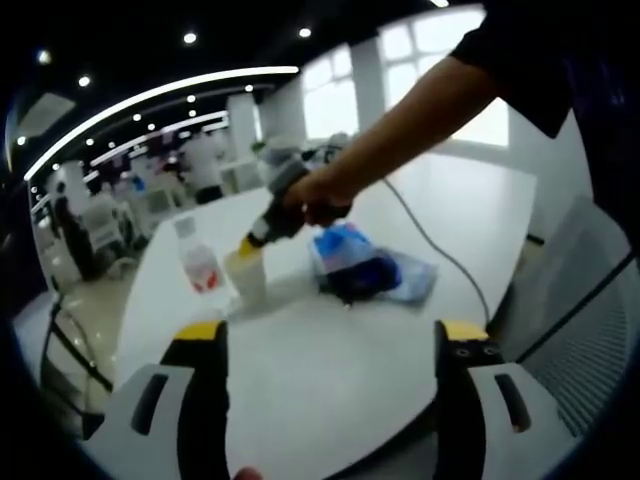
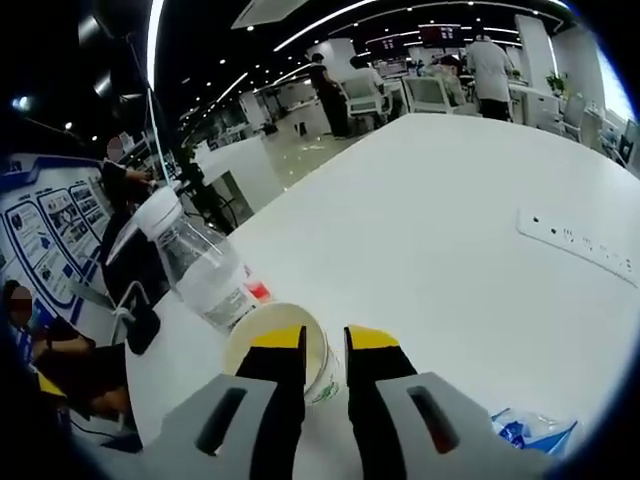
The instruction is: Arrange the tabletop items into an orderly group along one side of the table until the central work area is clear of visible clutter.
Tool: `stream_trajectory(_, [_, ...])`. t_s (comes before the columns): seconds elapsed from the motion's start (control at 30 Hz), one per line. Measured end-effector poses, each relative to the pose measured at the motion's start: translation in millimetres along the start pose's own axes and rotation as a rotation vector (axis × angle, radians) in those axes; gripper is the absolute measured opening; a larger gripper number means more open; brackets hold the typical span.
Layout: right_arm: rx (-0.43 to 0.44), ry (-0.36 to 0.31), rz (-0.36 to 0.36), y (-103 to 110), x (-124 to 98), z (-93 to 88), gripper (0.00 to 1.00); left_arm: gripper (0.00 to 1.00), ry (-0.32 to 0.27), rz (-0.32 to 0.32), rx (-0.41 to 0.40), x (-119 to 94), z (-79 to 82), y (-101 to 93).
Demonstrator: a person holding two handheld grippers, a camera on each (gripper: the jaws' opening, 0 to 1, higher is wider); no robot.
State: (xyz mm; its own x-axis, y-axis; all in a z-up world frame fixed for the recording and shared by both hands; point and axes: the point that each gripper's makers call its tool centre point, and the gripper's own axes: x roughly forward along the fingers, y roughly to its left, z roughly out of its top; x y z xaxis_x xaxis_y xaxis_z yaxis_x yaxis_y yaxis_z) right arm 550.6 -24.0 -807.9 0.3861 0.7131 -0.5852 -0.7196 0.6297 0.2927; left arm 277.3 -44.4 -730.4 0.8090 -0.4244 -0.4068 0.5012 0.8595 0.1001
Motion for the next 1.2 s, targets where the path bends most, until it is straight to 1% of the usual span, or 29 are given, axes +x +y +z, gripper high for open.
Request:
stream_trajectory(0.07, [-0.008,-0.007,0.001,-0.2,-1.0,1.4,0.17,0.82,-0.001,-0.001,0.000,0.1,0.2,0.0])
stream_trajectory(0.17, [-0.005,-0.018,0.006,0.6,-3.8,2.7,0.24,0.83,-0.005,-0.001,0.004,0.1,1.1,-0.2])
stream_trajectory(0.47, [0.003,-0.049,0.012,1.3,-16.3,6.8,0.38,0.85,-0.017,-0.003,0.005,0.5,3.5,-0.1])
stream_trajectory(0.63, [-0.009,-0.078,0.006,-2.1,-31.1,10.0,0.45,0.87,-0.019,-0.007,-0.001,1.1,3.7,-1.2])
stream_trajectory(0.73, [0.000,-0.099,0.003,-6.2,-40.3,10.8,0.46,0.88,-0.022,-0.008,-0.005,1.2,4.2,-1.3])
stream_trajectory(0.8, [0.000,-0.111,0.002,-5.9,-48.1,11.5,0.49,0.89,-0.028,-0.006,-0.005,0.9,5.2,-1.0])
stream_trajectory(0.87, [-0.013,-0.114,0.002,-6.2,-53.3,10.6,0.51,0.89,-0.032,-0.006,-0.006,0.4,5.5,-0.9])
stream_trajectory(1.0, [-0.047,-0.125,-0.004,-9.3,-66.8,9.2,0.54,0.92,-0.039,-0.008,-0.013,0.2,6.1,-0.9])
stream_trajectory(1.2, [-0.081,-0.132,-0.015,-12.2,-84.8,5.3,0.58,0.95,-0.036,-0.010,-0.026,-0.3,5.0,-1.6])
